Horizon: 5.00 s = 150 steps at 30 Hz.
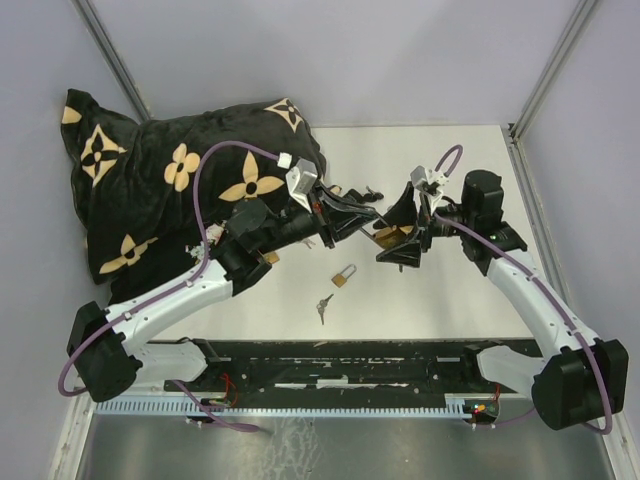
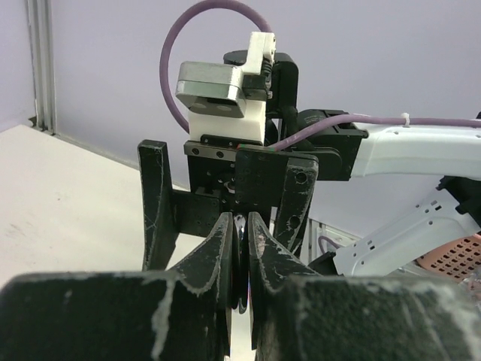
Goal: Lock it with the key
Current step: Lock the lock.
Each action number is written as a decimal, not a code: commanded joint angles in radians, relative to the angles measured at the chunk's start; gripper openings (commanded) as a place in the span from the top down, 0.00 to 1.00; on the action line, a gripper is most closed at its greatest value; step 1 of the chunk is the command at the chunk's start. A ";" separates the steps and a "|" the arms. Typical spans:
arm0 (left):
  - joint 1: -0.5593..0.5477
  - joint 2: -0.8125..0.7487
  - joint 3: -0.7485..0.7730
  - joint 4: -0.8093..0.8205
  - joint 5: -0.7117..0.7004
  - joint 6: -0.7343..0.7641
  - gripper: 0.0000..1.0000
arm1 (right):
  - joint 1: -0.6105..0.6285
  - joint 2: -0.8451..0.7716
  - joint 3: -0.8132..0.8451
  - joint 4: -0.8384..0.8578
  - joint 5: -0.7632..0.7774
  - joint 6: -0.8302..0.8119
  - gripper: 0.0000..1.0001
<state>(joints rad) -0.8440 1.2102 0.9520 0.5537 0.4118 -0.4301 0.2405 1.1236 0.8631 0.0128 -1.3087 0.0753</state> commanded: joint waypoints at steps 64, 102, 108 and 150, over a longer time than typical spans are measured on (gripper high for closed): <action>0.058 0.108 0.001 0.170 0.346 0.010 0.97 | -0.029 0.152 0.325 -1.099 -0.003 -1.001 0.67; 0.042 0.196 -0.089 0.341 0.376 -0.005 0.97 | -0.026 0.168 0.296 -1.101 0.213 -1.094 0.84; 0.026 0.247 -0.184 0.363 0.404 0.148 0.97 | -0.026 0.251 0.256 -1.213 0.331 -1.380 0.92; -0.034 0.596 -0.396 0.666 0.216 0.251 0.92 | 0.077 0.470 0.030 -0.869 0.630 -1.352 0.92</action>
<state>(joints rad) -0.8322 1.8442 0.5278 1.2552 0.6533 -0.2581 0.3122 1.5864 0.9009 -0.8761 -0.7021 -1.2381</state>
